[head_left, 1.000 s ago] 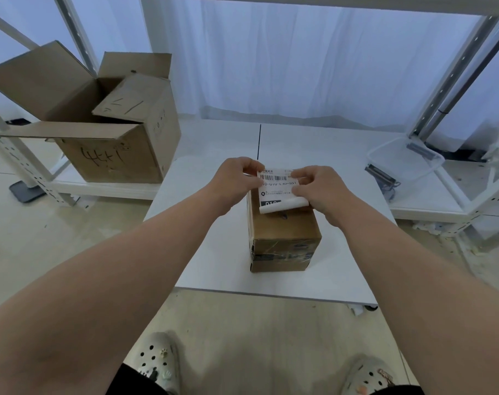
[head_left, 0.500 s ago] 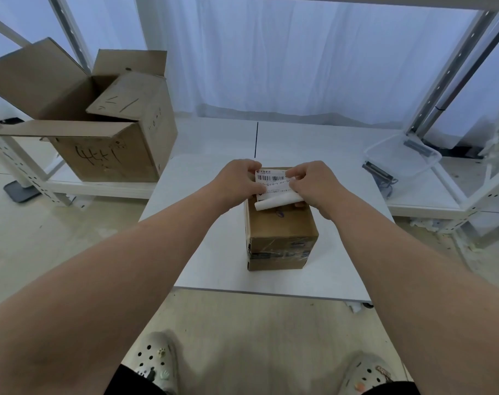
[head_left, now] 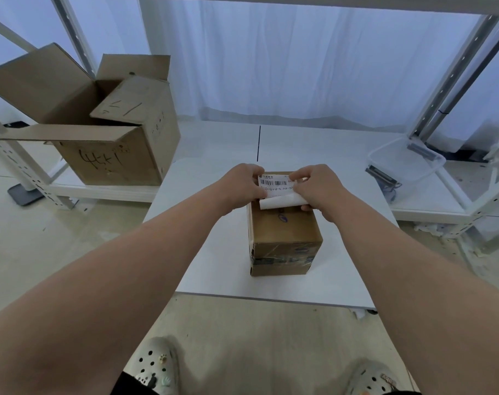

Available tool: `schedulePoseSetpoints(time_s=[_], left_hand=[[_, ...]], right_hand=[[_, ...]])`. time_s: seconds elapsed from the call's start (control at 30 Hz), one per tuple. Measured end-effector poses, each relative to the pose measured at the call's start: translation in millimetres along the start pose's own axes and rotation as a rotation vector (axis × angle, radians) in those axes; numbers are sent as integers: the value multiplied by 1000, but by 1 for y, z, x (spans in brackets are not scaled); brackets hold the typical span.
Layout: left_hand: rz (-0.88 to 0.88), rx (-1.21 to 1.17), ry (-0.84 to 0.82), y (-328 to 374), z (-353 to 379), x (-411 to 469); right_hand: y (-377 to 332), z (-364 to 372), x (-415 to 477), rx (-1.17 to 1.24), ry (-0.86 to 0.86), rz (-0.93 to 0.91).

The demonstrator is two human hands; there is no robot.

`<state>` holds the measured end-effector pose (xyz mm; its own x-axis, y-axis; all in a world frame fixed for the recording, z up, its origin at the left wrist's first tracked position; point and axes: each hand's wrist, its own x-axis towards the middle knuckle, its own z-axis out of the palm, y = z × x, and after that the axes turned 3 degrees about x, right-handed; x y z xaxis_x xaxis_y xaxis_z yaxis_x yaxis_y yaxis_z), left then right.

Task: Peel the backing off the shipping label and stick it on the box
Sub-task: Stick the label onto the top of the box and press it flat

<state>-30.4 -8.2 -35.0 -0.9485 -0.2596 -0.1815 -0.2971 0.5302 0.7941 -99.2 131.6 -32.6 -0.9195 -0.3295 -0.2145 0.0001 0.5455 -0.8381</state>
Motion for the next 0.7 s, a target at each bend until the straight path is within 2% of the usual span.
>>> schedulePoseSetpoints(time_s=[0.17,0.33,0.7], left_hand=[[9,-6,-17,1,-2,-1],[31,-23,36,1,0,-4],[-6,77,55,0,-1,2]], right_hand=[[-2,1,0,-19,-4,13],[-3,1,-3,-56,-3,-8],[-3,3,-1,-74,-1,-39]])
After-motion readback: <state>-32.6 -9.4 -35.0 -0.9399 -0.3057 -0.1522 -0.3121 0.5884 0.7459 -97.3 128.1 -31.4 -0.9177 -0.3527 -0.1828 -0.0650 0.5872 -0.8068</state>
